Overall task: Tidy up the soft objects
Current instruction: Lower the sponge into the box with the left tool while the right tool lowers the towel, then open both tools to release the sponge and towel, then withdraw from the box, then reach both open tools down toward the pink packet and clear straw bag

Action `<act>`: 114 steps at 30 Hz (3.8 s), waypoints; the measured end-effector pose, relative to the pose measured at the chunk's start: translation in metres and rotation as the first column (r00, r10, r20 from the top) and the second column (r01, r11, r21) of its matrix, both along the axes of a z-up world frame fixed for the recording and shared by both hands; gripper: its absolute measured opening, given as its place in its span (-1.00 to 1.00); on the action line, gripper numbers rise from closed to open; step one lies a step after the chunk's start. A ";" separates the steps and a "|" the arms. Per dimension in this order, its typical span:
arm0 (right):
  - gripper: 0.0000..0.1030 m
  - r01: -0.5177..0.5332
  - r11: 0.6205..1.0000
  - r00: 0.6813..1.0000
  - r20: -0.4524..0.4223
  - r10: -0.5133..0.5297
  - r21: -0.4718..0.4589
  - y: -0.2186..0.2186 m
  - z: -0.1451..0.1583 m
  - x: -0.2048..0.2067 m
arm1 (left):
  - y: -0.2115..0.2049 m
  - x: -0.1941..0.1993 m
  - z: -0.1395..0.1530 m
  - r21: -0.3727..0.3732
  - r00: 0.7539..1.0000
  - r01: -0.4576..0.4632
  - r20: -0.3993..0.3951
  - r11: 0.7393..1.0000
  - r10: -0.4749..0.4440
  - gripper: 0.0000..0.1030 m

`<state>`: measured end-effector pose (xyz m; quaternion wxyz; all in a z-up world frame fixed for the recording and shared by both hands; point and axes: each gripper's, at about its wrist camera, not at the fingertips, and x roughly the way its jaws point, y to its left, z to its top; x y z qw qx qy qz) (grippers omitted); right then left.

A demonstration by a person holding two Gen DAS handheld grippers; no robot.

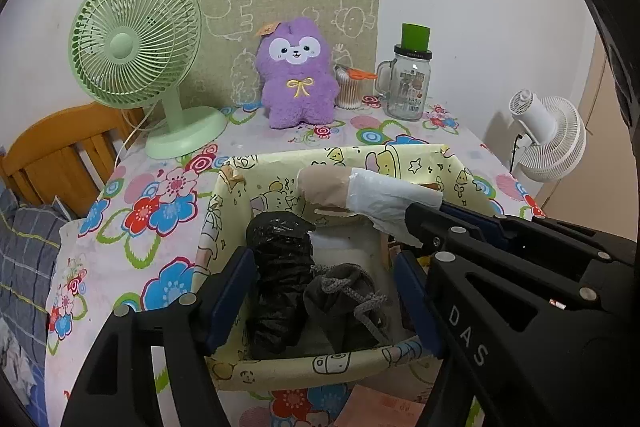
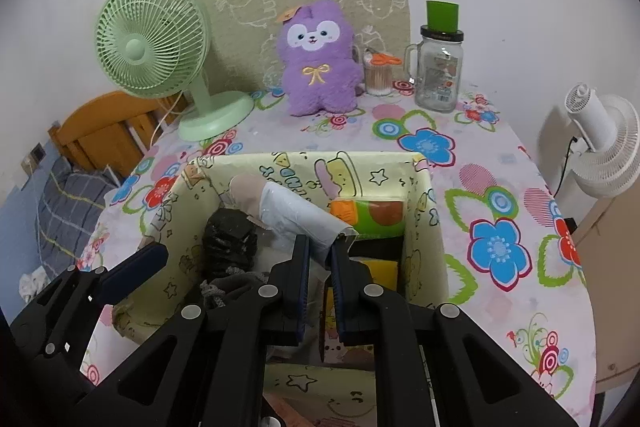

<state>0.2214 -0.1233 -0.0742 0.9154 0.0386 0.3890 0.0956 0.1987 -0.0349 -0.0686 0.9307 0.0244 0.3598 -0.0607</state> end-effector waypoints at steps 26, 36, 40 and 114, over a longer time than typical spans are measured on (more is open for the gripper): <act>0.57 0.018 0.998 0.997 0.080 -0.013 -0.058 -0.001 0.025 -0.049 | -0.002 -0.041 0.017 -0.002 0.998 0.006 0.062 1.000 -0.006 0.77; 0.62 0.027 0.998 0.994 0.106 -0.020 -0.064 -0.005 0.035 -0.072 | -0.004 -0.063 0.026 -0.008 0.997 0.003 0.082 1.000 -0.003 0.80; 0.63 0.032 0.997 0.993 0.119 -0.025 -0.063 -0.006 0.040 -0.081 | -0.004 -0.071 0.029 -0.008 0.996 0.003 0.094 1.000 -0.002 0.82; 0.63 -0.018 0.998 0.998 0.051 0.021 -0.066 -0.001 -0.021 -0.148 | -0.003 -0.140 -0.033 -0.055 1.000 -0.024 -0.010 0.998 0.023 0.82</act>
